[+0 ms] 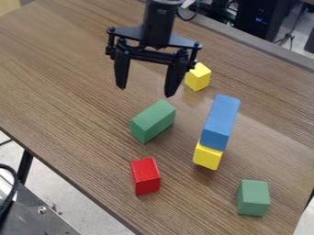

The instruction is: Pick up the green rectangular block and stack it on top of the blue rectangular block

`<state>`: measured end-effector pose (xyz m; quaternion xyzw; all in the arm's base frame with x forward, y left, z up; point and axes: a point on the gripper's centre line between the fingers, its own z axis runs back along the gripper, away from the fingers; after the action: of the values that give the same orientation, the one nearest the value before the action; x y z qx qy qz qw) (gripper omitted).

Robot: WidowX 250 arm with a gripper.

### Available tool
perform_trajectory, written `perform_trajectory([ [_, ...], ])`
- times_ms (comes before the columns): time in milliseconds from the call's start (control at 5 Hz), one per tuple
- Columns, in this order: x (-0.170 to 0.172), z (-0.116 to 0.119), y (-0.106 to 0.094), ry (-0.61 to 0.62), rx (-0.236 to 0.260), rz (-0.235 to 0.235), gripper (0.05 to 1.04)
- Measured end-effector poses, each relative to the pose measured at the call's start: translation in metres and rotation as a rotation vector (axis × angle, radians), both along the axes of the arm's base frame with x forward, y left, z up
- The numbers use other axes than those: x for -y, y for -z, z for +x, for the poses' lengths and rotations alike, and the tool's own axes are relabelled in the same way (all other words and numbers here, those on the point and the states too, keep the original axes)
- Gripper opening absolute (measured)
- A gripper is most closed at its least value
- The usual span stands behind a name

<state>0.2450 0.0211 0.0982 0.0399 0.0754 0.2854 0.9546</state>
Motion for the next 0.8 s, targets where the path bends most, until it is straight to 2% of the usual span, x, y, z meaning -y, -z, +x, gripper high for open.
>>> perform_trajectory([
  [200,-0.011,-0.001,0.011,0.141,-0.067,-0.113,1.000],
  [400,-0.009,0.017,0.016,0.355,-0.016,-0.206,1.000],
  [600,0.000,0.028,0.022,0.544,0.015,-0.268,1.000],
  [800,0.016,0.023,0.030,0.670,0.032,-0.278,1.000],
])
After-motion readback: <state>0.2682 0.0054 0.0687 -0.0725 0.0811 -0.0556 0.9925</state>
